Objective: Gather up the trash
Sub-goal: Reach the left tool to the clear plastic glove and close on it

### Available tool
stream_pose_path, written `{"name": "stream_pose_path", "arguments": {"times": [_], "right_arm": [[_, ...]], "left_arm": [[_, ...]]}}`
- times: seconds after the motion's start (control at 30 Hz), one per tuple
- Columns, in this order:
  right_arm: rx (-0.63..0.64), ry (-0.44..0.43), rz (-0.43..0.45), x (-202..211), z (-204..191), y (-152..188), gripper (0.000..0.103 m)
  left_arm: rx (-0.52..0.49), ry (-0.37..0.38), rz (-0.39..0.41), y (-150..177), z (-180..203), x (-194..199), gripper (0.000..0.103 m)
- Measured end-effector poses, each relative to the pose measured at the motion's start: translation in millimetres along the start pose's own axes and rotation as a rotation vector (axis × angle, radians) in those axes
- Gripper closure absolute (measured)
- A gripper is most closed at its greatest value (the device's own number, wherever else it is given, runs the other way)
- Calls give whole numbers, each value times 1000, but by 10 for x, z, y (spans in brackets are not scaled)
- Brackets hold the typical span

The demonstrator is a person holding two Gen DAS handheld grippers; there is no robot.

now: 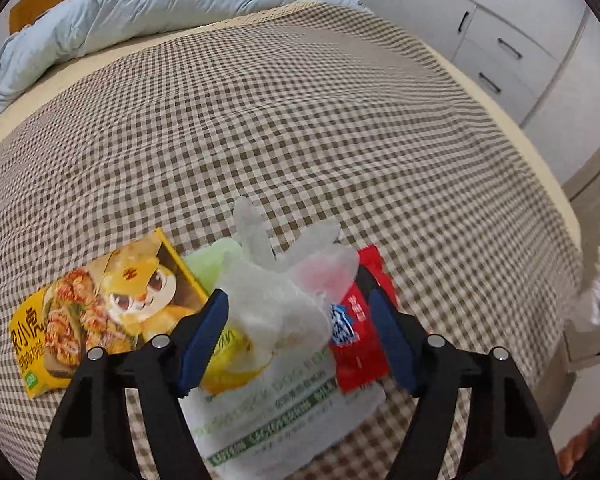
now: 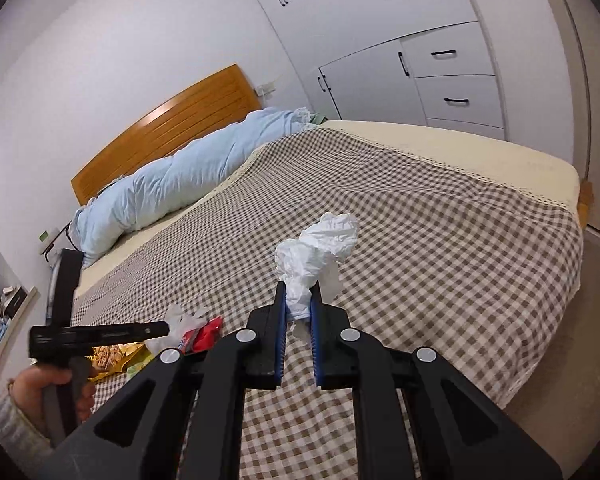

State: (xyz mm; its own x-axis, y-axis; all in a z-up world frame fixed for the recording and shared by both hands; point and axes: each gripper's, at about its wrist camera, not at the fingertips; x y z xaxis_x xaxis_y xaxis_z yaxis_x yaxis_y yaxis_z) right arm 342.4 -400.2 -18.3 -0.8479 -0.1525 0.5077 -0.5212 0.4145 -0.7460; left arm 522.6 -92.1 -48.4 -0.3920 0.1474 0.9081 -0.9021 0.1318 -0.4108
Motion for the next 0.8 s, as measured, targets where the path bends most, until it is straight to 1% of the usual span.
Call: {"name": "stream_pose_path", "arguments": {"times": [0.1,0.13,0.17,0.27,0.37,0.5,0.7,0.8], "right_arm": [[-10,0,5,23,46,-12,92],[-14,-3,4,25,54,-13,92],[-14,-4,3,22,44,-14,92],[-9,-7,-3,0,29,-17,92],[-6,-8,-10,-37,16,-16,92],[-4,-10,-19,-79,2,-12,92],[2,-11,-21,-104,-6,-15,92],[1,-14,-23,-125,3,-11,92]], "left_arm": [[23,10,-32,-60,-7,-112,47],[25,-10,-38,-66,-11,-144,54],[23,-29,-38,-64,-14,-167,58],[33,-42,-46,-41,-51,-202,60],[39,-72,-52,-18,-81,-220,60],[41,-91,-59,-22,-111,-264,60],[19,-112,-74,5,-93,-337,60],[30,-111,-77,11,-114,-365,65]]}}
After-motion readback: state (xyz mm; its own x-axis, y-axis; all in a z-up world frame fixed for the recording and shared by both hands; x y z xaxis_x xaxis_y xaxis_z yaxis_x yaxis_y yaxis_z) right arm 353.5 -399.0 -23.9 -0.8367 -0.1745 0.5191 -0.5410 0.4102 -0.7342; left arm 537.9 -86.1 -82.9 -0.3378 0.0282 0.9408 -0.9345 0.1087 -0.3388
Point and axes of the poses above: each gripper's, at about its wrist camera, not at the fingertips, and x roughly against the way its jaws point, z to its right, y to its underside, and after that the axes turned 2 degrees about -z, right-handed
